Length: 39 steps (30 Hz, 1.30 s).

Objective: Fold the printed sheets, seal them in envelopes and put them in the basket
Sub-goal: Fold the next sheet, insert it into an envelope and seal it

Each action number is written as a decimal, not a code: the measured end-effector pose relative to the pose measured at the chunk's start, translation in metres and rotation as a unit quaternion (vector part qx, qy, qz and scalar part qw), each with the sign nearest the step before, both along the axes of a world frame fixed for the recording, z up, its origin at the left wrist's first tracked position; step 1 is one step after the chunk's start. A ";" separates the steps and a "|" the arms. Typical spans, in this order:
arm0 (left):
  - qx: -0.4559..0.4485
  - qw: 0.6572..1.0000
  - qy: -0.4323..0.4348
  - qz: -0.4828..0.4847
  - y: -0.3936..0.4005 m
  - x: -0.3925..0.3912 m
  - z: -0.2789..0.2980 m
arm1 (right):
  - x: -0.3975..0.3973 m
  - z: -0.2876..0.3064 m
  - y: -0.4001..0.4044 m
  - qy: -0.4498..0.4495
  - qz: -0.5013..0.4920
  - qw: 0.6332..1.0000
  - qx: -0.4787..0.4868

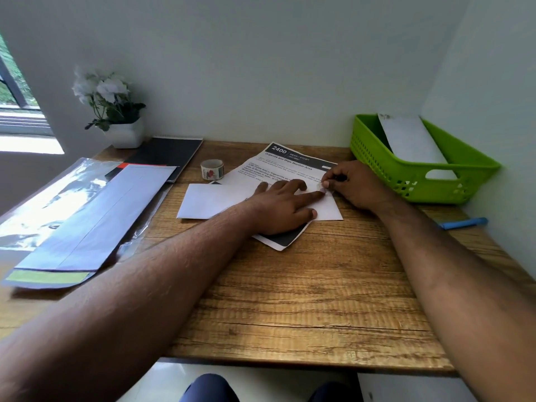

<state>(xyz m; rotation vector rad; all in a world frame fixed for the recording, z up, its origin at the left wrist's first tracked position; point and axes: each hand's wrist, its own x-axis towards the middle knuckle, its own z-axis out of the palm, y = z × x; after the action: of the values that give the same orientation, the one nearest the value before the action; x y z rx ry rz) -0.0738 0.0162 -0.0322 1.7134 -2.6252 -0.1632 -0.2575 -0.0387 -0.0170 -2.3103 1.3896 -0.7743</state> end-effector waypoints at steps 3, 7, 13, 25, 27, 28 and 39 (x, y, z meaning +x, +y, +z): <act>0.001 1.000 -0.003 -0.001 0.001 0.000 0.001 | 0.000 0.000 0.000 0.005 0.002 1.000 0.004; 0.001 1.000 -0.007 -0.003 0.000 0.000 0.001 | 0.000 0.000 -0.002 0.015 0.000 1.000 0.003; 0.002 1.000 -0.009 -0.004 0.001 0.000 0.002 | 0.000 -0.001 -0.003 0.005 -0.006 1.000 0.009; 0.005 1.000 -0.010 0.001 0.001 -0.002 0.000 | 0.001 -0.005 -0.004 -0.025 -0.030 0.999 0.016; 0.005 1.000 -0.011 0.002 0.001 -0.001 0.001 | 0.003 -0.005 -0.005 -0.041 -0.047 0.998 0.031; 0.005 1.000 -0.011 0.002 0.000 0.000 0.001 | 0.005 -0.004 -0.005 -0.046 -0.056 0.997 0.037; 0.009 1.000 -0.012 0.001 -0.001 -0.001 0.001 | 0.016 -0.005 -0.011 -0.116 -0.146 0.979 0.086</act>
<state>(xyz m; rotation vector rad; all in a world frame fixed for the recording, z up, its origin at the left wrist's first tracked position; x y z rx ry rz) -0.0746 0.0156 -0.0309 1.7356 -2.6473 -0.1680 -0.2415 -0.0497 -0.0224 -1.8450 1.6338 -0.9338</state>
